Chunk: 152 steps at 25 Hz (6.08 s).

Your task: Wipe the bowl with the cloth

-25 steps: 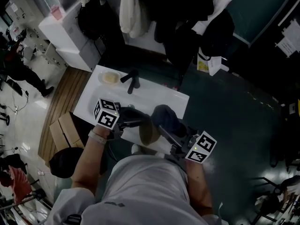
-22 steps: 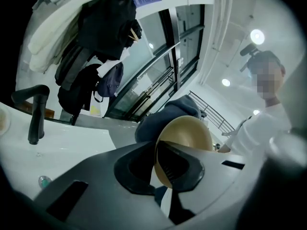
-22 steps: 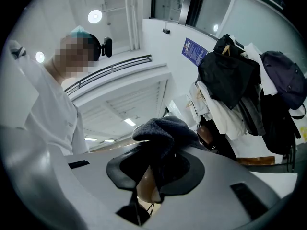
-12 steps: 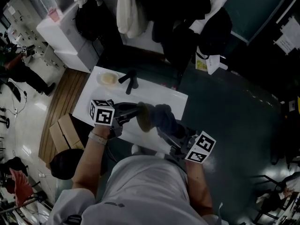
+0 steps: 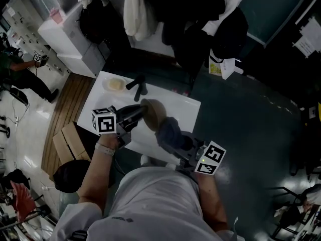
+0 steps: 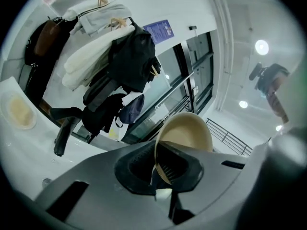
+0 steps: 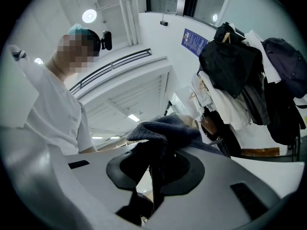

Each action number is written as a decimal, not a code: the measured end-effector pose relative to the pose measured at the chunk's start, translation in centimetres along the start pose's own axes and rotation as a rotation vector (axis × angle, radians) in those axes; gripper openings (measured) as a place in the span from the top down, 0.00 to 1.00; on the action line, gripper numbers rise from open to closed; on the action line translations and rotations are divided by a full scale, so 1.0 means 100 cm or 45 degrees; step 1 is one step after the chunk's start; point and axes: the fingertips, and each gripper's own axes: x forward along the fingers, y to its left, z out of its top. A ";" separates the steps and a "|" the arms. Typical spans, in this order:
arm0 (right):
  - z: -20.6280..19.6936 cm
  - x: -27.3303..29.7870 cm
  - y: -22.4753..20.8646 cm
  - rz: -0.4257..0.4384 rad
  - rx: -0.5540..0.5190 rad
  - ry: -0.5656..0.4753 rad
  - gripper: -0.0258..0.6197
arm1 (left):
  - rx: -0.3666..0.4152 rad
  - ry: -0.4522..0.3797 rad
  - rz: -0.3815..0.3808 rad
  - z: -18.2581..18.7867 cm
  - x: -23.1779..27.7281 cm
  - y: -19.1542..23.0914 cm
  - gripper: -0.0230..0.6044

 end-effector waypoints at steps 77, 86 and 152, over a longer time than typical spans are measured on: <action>0.040 -0.031 -0.042 0.084 0.742 -0.637 0.83 | -0.110 -0.027 -0.116 -0.017 0.010 -0.004 0.93; 0.053 -0.026 -0.029 0.038 0.552 -0.555 0.83 | -0.127 -0.150 0.299 -0.001 -0.004 0.043 0.93; -0.048 -0.029 -0.105 -0.984 -0.392 0.545 0.83 | 0.627 0.214 0.475 -0.073 0.065 -0.043 0.89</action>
